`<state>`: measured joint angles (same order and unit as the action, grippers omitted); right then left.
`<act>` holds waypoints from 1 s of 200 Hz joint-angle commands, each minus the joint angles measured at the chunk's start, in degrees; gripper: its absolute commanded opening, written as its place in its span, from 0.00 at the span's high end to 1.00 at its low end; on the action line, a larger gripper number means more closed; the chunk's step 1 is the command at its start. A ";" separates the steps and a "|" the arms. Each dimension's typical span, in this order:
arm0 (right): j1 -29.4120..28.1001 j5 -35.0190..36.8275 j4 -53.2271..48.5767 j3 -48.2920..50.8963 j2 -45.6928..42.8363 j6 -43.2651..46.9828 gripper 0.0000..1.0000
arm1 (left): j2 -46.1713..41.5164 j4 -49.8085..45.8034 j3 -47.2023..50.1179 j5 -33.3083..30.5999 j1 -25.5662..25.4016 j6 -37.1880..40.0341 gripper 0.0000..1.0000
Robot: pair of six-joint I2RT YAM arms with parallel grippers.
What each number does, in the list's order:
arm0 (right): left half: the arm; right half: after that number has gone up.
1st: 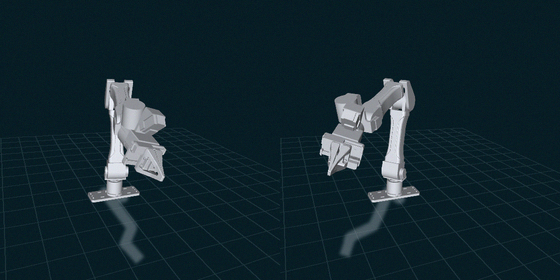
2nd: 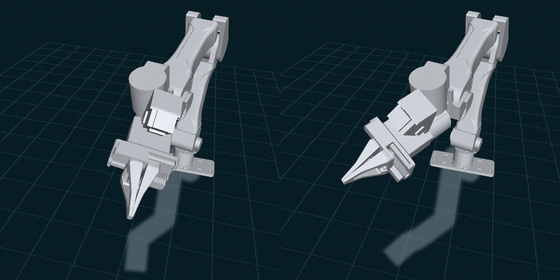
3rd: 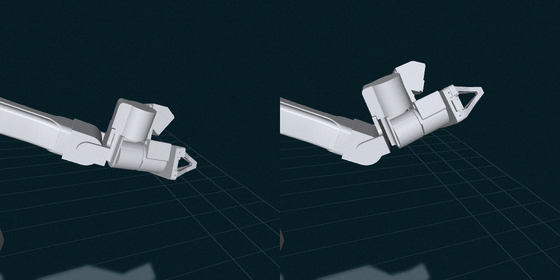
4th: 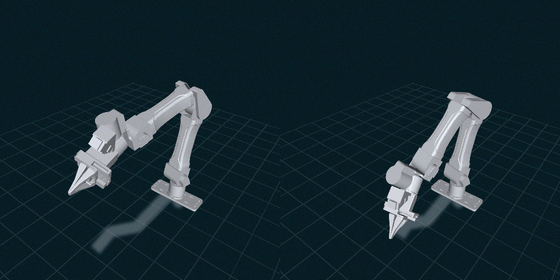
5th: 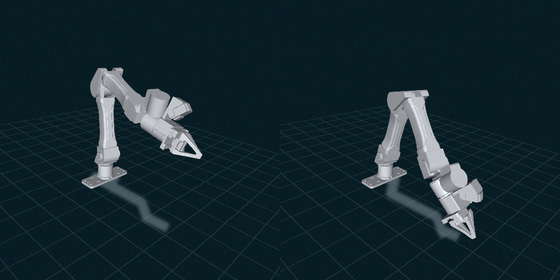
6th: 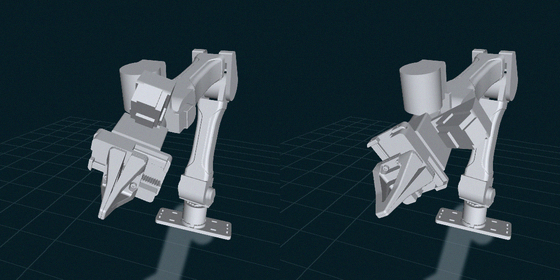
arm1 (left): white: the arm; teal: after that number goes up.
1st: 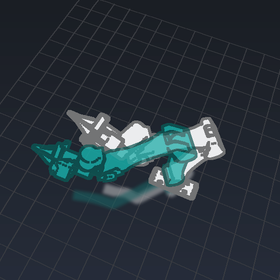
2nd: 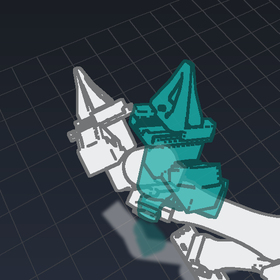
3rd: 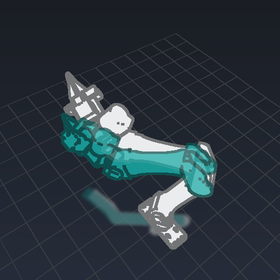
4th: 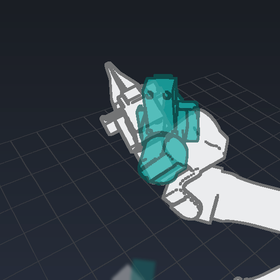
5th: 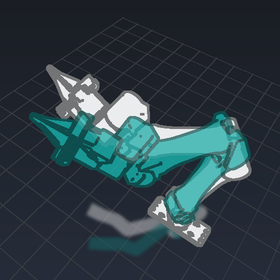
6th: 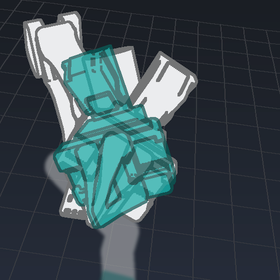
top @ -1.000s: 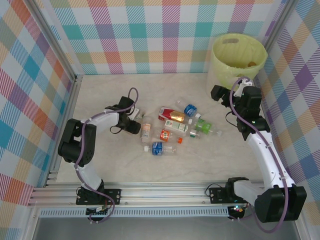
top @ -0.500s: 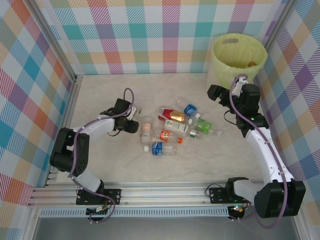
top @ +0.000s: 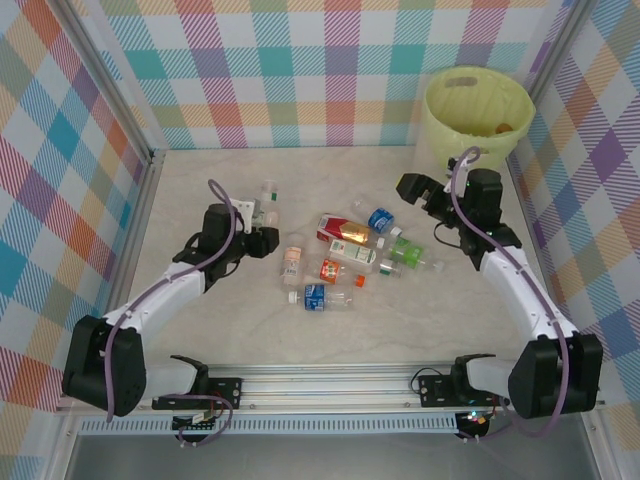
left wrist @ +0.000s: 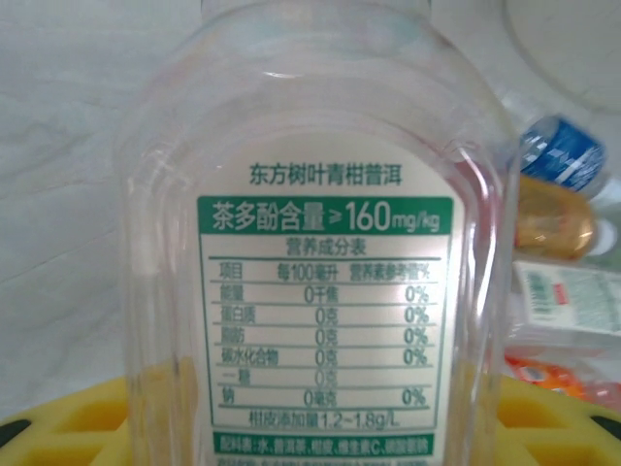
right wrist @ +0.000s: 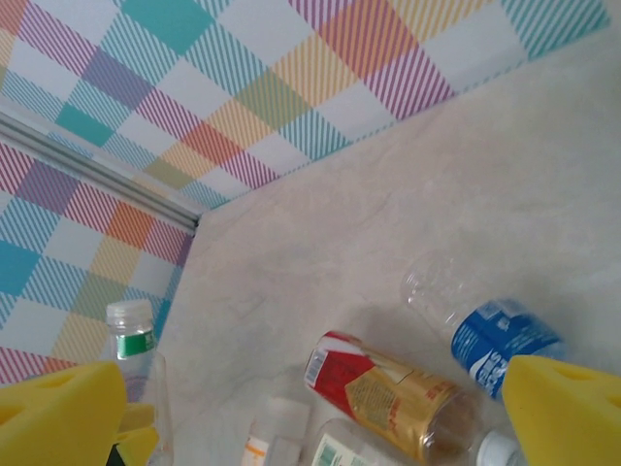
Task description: Put the plastic bottles in the bin
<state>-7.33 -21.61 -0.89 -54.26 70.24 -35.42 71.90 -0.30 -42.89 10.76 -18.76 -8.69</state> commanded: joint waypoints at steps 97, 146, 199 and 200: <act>-10.74 -14.68 16.92 -1.94 9.36 -12.38 0.00 | 1.01 14.54 -0.92 2.80 -15.48 -11.15 1.00; -12.70 -16.69 27.11 -3.84 13.92 -19.44 0.00 | 7.16 14.17 -5.88 5.77 -18.22 -8.44 1.00; -16.88 -9.54 12.86 -10.79 18.16 -9.19 0.03 | 11.10 16.23 -8.14 9.54 -19.99 -8.93 1.00; -16.90 -9.30 12.63 -10.83 18.12 -9.08 0.03 | 11.17 16.22 -8.20 9.58 -20.04 -8.91 1.00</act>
<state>-22.09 -34.59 16.99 -61.78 86.63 -49.60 81.08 12.91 -48.03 17.12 -37.71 -18.41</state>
